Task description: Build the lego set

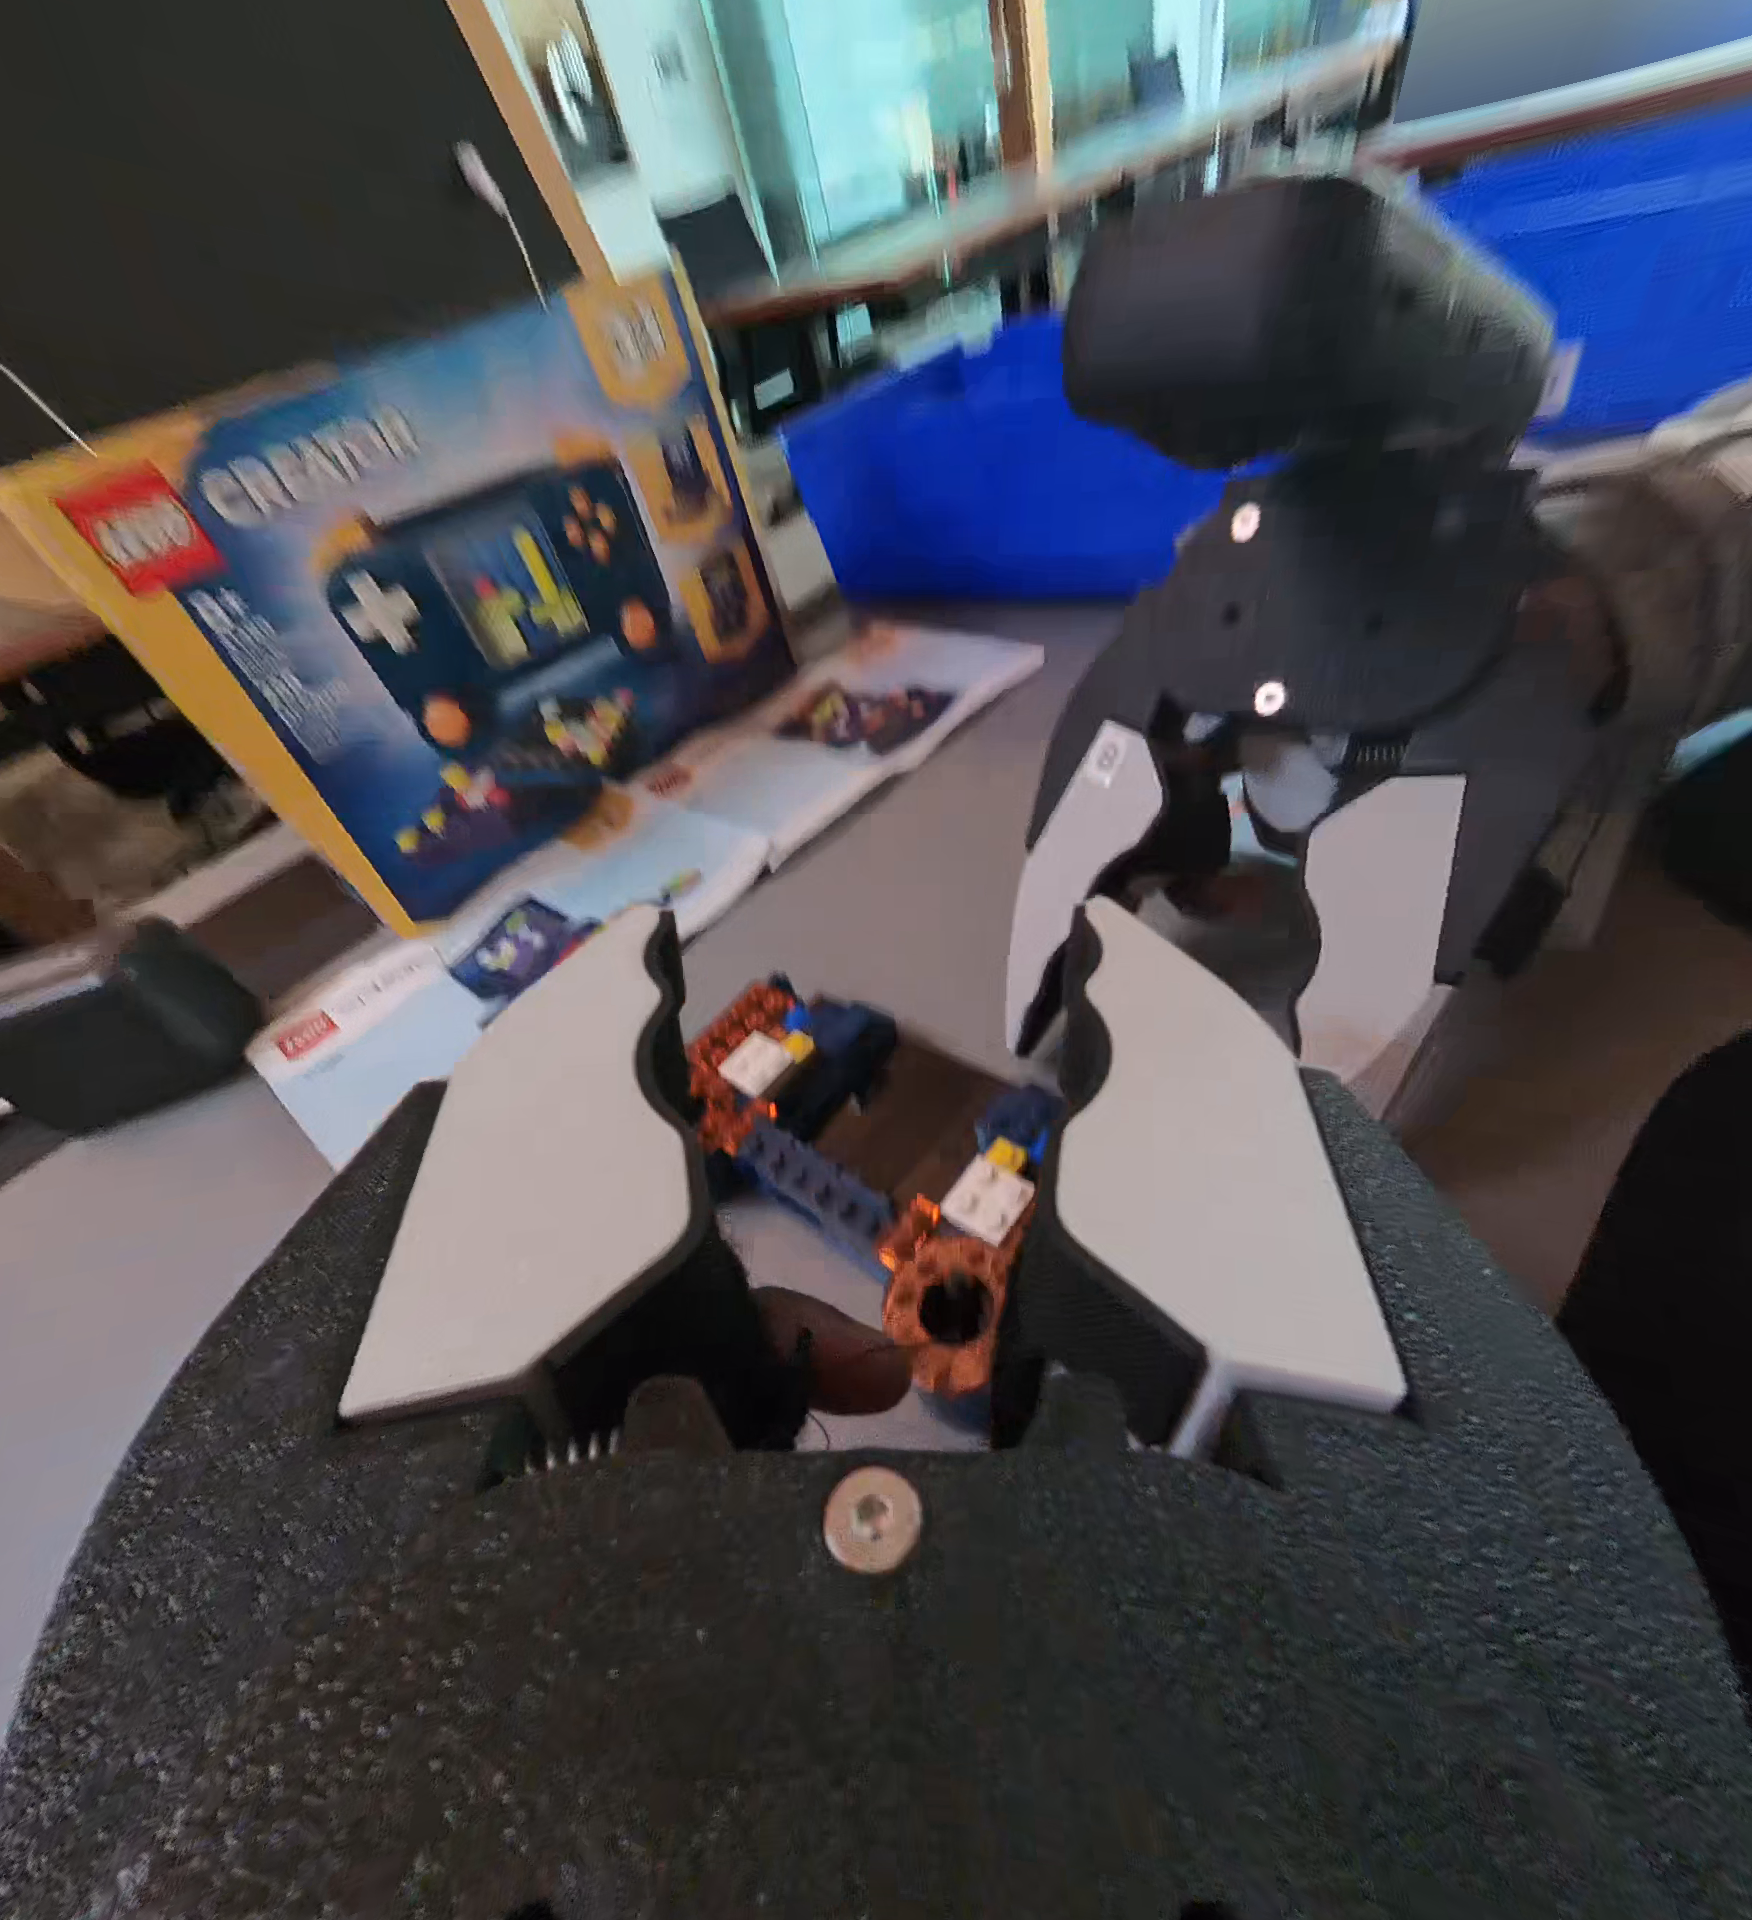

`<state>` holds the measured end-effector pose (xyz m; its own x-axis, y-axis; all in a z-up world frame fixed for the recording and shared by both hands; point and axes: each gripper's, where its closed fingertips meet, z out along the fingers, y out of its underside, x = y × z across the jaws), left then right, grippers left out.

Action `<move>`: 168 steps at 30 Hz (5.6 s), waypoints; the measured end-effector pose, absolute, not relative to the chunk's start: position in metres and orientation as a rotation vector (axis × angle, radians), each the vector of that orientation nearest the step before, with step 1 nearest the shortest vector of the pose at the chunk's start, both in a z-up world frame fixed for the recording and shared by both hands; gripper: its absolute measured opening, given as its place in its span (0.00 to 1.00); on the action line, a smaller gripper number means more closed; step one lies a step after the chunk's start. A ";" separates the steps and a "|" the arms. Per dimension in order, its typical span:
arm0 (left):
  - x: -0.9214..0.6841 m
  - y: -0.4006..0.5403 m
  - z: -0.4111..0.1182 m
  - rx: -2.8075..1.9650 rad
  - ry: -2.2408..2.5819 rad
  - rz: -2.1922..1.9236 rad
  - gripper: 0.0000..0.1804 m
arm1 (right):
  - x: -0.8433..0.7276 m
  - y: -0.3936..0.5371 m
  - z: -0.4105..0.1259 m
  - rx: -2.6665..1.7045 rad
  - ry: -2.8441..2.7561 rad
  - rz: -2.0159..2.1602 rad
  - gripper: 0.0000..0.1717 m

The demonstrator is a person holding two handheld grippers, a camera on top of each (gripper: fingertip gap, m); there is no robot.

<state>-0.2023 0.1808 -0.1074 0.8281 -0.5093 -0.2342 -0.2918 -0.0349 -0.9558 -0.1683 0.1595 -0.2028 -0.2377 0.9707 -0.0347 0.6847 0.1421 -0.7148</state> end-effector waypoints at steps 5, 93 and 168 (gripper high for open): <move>-0.191 0.171 -0.091 -1.506 0.639 -0.329 0.32 | -0.121 0.181 -0.152 -1.515 -1.807 0.939 0.37; 0.033 0.256 -0.114 -1.143 1.238 0.264 0.13 | 0.037 0.250 -0.110 -1.712 -2.240 1.390 0.04; 0.025 0.258 -0.112 -1.427 0.825 -0.516 0.13 | 0.018 0.528 -0.193 -1.697 -2.116 0.436 0.13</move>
<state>0.0247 0.2584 -0.1122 0.6335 -0.7509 -0.1864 -0.1608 0.1079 -0.9811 0.0183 0.5280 -0.1934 -0.1894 0.9760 0.1071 0.8542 0.2176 -0.4723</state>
